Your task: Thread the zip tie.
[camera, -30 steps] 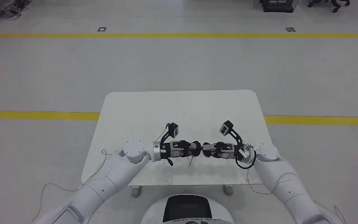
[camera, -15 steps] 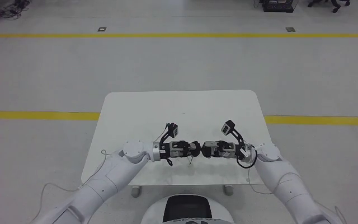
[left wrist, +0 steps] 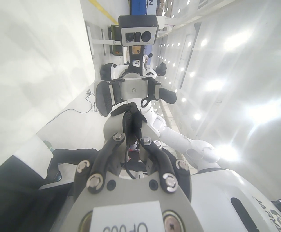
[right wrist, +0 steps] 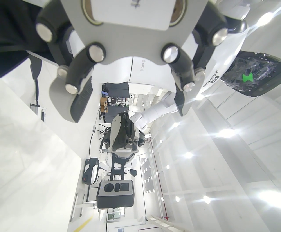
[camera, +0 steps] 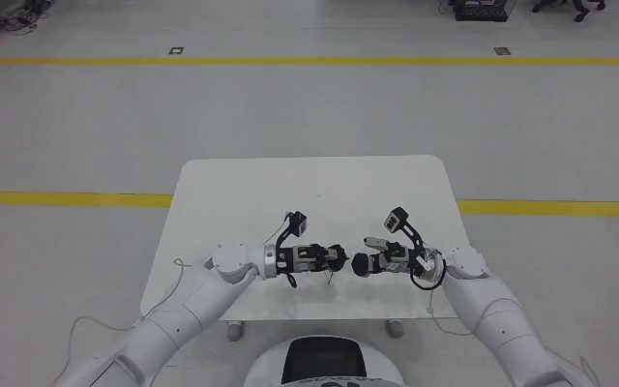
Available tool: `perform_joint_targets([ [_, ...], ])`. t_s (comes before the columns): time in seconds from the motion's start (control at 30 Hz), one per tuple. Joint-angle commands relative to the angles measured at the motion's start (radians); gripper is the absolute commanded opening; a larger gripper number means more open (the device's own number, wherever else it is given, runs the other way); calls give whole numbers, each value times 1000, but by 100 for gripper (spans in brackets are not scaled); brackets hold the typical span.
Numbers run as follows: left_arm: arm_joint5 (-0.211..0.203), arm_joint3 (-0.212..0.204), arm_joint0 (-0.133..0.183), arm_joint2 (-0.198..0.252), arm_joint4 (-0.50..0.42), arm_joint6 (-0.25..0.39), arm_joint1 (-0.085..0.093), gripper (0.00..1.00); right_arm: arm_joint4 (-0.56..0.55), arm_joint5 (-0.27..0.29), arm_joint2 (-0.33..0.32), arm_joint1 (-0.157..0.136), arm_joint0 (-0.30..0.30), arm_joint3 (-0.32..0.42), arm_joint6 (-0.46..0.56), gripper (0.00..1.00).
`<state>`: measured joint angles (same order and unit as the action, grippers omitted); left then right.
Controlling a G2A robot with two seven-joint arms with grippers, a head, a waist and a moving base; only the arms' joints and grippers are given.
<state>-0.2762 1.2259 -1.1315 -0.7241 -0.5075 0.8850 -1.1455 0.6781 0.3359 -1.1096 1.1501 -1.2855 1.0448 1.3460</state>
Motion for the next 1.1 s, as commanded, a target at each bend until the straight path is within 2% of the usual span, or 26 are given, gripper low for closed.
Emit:
perform_joint_targets([
  [0.0,-11,1,-5,-20,68,-27,10,0,0,0,0,0,0,0,0,100],
  [0.17,-41,14,-38,-125,93,-15,53,0,0,0,0,0,0,0,0,100],
  [0.33,-35,86,-99,-231,125,-2,96,0,0,0,0,0,0,0,0,100],
  [0.43,-17,135,-130,-267,144,-4,112,0,0,0,0,0,0,0,0,100],
  [0.5,-18,158,-143,-278,147,-6,117,0,0,0,0,0,0,0,0,100],
  [0.7,-19,161,-145,-279,146,-9,117,0,0,0,0,0,0,0,0,100],
  [0.73,-19,161,-145,-279,146,-9,117,0,-18,4,1,-1,3,11,-13,100],
  [0.77,-19,161,-145,-279,146,-9,117,0,-96,4,2,-5,20,36,-21,100],
  [0.83,-19,161,-145,-279,146,-9,117,0,-138,4,-1,-8,35,43,-28,100],
  [1.07,-19,161,-145,-279,146,-9,117,0,-305,4,17,-13,142,49,44,100],
])
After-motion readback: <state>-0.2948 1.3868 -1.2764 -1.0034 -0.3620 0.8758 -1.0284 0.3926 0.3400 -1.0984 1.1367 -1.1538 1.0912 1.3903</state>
